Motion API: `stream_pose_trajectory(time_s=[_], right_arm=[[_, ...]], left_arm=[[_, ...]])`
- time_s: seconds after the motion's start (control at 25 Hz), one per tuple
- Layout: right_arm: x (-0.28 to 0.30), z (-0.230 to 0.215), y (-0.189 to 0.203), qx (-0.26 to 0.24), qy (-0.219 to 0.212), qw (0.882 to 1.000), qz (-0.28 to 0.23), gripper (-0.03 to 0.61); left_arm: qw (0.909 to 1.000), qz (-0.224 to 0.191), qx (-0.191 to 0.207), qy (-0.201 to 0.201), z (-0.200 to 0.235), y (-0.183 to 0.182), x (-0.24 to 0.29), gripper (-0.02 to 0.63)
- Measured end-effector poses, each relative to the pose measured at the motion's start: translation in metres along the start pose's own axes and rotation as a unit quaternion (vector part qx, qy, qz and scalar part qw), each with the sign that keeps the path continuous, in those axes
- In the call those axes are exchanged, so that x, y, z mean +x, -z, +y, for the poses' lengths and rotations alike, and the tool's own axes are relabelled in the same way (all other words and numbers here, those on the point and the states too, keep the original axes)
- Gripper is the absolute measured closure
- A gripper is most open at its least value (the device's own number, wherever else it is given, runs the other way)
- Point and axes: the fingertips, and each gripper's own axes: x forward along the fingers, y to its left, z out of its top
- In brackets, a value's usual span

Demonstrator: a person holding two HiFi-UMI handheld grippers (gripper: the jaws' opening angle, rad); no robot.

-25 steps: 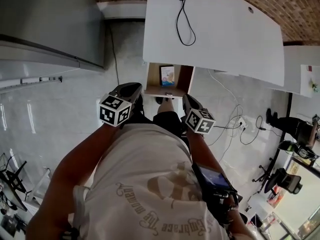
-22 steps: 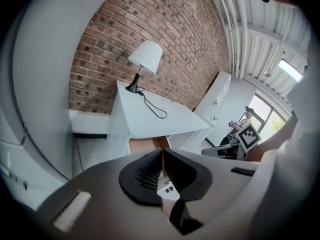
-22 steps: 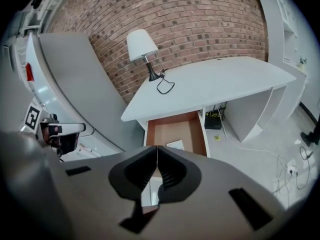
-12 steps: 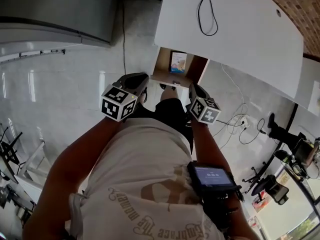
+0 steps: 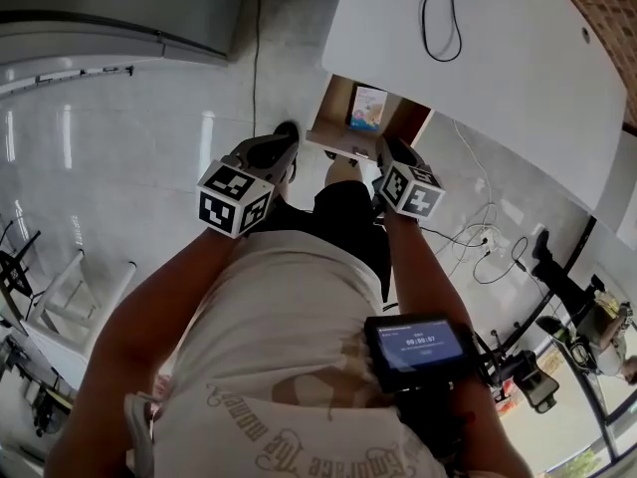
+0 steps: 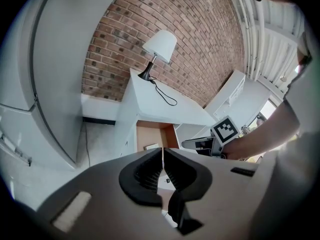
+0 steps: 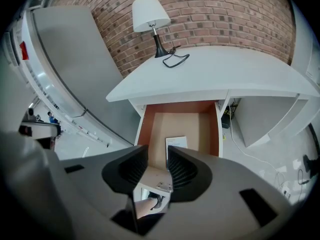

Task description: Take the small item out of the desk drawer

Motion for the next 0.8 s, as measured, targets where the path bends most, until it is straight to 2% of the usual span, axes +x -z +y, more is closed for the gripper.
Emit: stream_pose_trajectory(time_s=[0.12,0.32,0.6,0.8], right_arm=[[0.008,-0.003,0.003,-0.004,0.000,1.000,0.011,0.408],[0.021,-0.013,0.011,0.002,0.005,1.000,0.022,0.332],[0.042,-0.016,0.013,0.013,0.015,0.999,0.028,0.295],[0.067,-0.010,0.008,-0.010,0.010,0.999,0.034,0.279]], left_arm=[[1.0000,-0.002,-0.009,-0.004,0.002,0.004,0.002,0.600],[0.9999,0.000,-0.013,-0.008,0.007,0.013,0.010,0.600],[0.9993,0.001,-0.032,-0.018,0.016,0.027,0.016,0.600],[0.9984,0.003,-0.051,-0.024,0.018,0.042,0.023,0.600]])
